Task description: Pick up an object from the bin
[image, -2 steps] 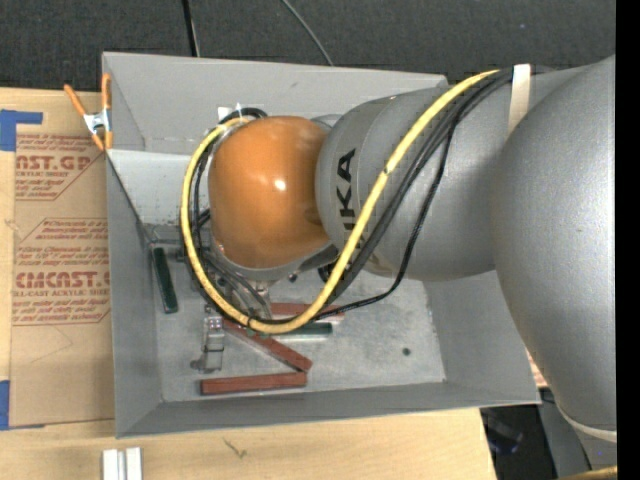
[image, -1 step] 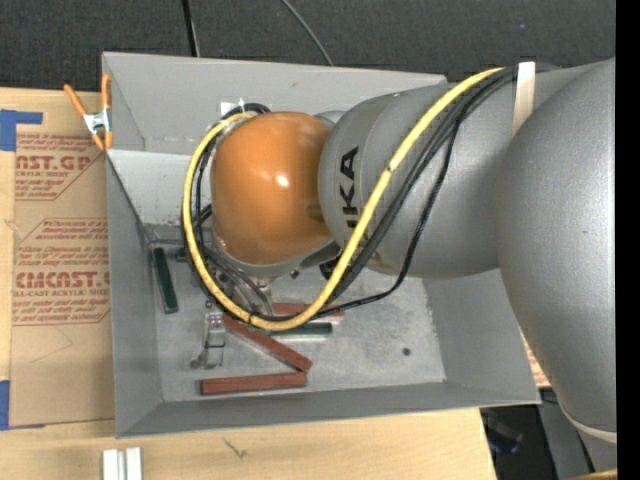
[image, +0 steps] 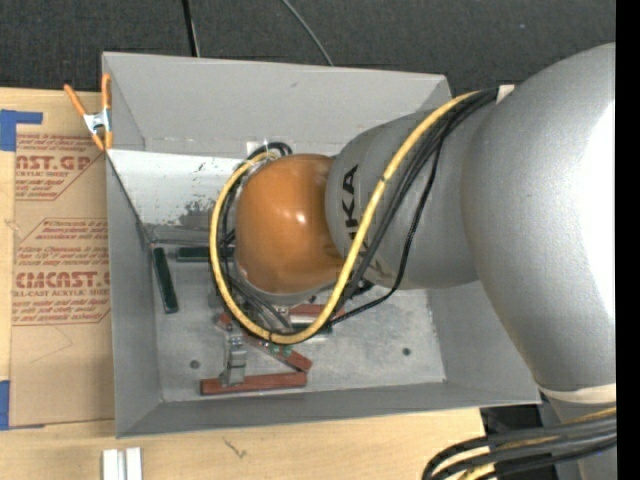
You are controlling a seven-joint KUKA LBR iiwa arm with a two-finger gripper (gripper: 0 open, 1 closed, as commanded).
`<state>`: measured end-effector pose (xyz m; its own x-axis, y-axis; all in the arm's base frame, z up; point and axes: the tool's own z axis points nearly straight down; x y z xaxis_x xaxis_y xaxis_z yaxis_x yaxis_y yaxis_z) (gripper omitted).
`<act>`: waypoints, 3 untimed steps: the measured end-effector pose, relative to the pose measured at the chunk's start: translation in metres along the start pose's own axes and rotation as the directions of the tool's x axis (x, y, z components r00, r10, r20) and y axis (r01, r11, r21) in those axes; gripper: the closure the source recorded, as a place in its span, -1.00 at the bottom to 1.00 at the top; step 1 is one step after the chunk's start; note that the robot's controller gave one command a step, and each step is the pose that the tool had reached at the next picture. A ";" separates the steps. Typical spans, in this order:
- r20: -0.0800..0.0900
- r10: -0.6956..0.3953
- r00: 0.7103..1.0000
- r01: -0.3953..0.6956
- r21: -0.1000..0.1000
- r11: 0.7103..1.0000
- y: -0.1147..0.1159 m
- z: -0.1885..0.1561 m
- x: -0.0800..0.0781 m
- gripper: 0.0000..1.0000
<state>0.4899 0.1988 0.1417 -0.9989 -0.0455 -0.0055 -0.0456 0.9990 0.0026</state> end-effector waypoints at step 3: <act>-0.010 -0.302 0.953 0.302 0.002 0.953 -0.040 0.039 -0.010 -1.00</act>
Offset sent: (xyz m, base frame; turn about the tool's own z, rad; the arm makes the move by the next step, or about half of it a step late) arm -0.0073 -0.0755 -0.0717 -0.1651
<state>0.5024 0.1593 0.1028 -0.9385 -0.3452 0.0039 -0.3452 0.9385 -0.0007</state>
